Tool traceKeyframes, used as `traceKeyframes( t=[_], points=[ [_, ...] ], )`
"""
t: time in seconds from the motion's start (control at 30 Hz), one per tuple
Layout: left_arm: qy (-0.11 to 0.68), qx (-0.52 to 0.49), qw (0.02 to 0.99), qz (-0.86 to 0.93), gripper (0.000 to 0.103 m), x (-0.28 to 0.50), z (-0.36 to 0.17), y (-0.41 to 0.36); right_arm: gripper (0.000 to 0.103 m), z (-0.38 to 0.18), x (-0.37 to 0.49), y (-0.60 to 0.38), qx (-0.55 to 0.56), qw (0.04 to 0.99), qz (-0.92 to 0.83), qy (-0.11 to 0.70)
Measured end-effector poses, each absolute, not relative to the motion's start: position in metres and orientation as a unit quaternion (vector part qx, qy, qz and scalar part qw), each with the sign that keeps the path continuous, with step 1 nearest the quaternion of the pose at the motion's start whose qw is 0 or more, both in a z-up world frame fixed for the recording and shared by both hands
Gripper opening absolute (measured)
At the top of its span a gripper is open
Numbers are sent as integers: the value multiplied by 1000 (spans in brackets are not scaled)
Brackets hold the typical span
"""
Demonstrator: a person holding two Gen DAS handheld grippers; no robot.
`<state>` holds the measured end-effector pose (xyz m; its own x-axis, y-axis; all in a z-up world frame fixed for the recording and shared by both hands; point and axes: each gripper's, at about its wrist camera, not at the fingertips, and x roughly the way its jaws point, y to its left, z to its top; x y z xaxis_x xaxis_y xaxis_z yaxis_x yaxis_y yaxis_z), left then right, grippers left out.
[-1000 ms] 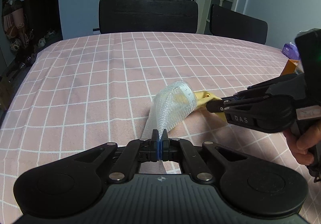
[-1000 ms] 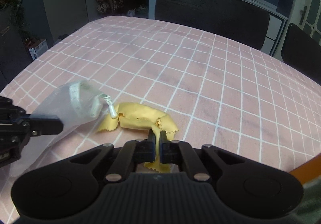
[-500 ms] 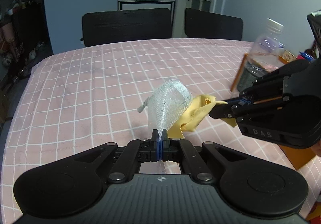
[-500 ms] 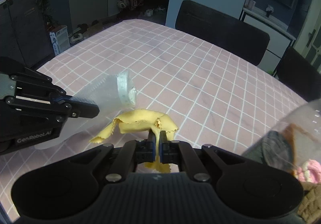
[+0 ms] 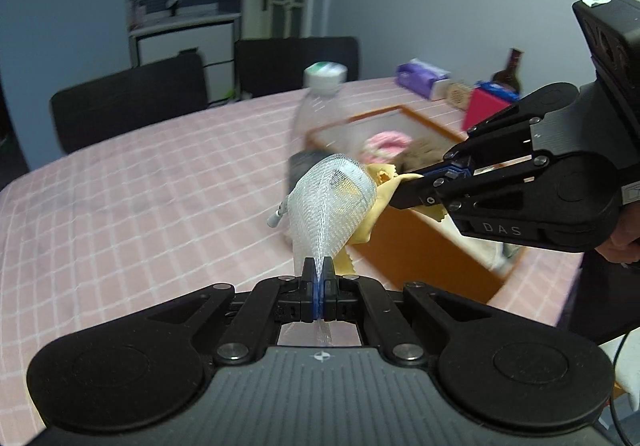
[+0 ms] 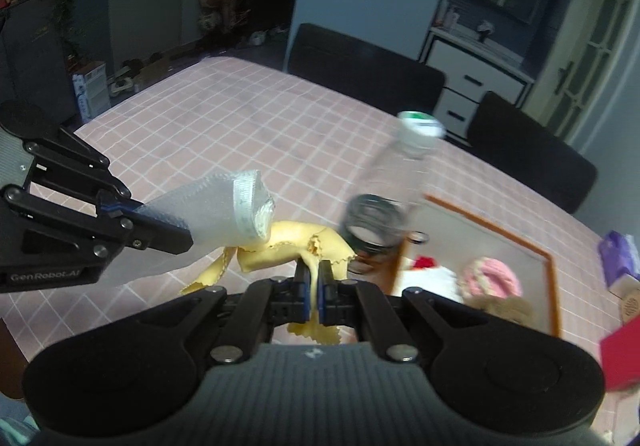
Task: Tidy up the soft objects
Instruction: 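Carry the mesh bag and yellow cloth into the orange box while opening both grippers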
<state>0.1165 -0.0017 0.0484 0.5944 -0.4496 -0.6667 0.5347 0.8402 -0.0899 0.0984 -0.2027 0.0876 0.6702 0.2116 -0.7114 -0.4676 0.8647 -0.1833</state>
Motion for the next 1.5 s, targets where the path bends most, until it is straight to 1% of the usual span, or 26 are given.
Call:
traceKeyframes(
  t=[0.23,0.4,0.57,0.77,1.0,1.13,1.17,1.2,1.3,1.33,1.37,1.4,1.47,1.5],
  points=[
    [315,69,881,-347,0,111,88,-70,0,128,81,-271,-175,916,125,338],
    [303,94,875,-364,0,128,100,-126,0,130,97,-302,-183,912,96,355],
    [332,115,870,-347,0,162,84,-170,0,105,135,-323,-171,895,93,401],
    [387,115,863,-305,0,214,50,-192,0,63,174,-339,-136,882,101,439],
    [407,150,856,-283,1,230,20,-205,1,32,198,-352,-95,868,121,473],
    [402,191,852,-275,4,226,8,-214,2,19,210,-357,-85,858,129,491],
    [403,197,851,-275,8,226,5,-215,2,15,211,-357,-83,855,128,495],
    [405,201,848,-276,8,226,2,-217,3,12,214,-358,-84,853,128,499],
    [410,210,843,-278,8,226,-4,-220,8,0,217,-358,-88,846,123,511],
    [410,212,842,-278,11,226,-6,-220,8,-1,217,-358,-88,846,122,512],
    [409,216,842,-279,17,226,-7,-221,8,-4,218,-359,-88,846,122,512],
    [409,219,841,-279,21,225,-8,-220,10,-5,218,-360,-87,845,122,513],
    [408,220,841,-279,33,224,-7,-220,18,-5,217,-360,-88,846,119,513],
    [406,218,842,-280,34,224,-6,-220,22,-4,216,-360,-91,847,116,511]
  ],
)
